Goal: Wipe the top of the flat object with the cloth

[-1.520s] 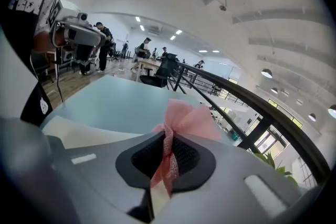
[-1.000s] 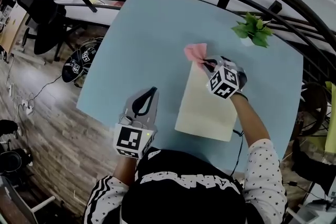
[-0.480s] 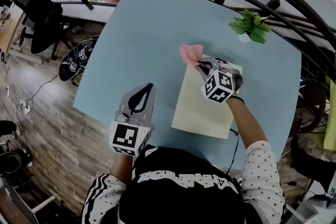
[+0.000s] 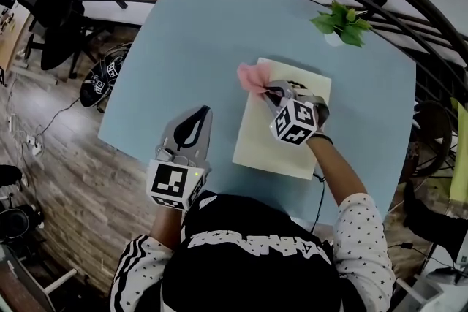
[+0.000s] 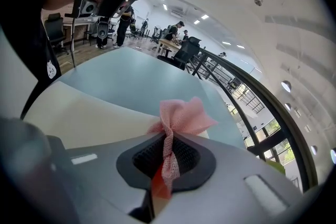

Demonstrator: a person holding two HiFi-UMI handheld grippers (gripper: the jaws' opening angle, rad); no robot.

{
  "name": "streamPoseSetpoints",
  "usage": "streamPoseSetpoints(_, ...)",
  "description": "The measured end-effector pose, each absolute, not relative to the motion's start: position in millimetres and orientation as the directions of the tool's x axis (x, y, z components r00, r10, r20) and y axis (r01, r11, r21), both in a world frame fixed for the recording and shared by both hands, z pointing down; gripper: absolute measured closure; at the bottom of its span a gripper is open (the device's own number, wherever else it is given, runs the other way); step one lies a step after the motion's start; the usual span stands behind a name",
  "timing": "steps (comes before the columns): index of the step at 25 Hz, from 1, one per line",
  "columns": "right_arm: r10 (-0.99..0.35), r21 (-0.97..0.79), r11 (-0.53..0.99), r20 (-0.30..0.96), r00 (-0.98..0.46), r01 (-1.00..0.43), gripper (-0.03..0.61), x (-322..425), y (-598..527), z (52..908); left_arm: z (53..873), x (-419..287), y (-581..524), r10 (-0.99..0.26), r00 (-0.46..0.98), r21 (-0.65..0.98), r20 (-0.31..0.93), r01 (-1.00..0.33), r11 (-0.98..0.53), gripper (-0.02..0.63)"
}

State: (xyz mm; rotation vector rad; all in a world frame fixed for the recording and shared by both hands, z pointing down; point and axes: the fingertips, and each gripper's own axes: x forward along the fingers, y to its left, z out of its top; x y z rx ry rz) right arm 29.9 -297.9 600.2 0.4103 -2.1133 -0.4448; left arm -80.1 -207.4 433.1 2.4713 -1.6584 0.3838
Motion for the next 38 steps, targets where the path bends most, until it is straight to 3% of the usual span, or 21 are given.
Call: streamPoseSetpoints(38, -0.256, 0.368, 0.927, 0.763, -0.594, 0.072, 0.566, 17, -128, 600, 413, -38, -151, -0.899, 0.368, -0.023, 0.237, -0.923, -0.383, 0.614)
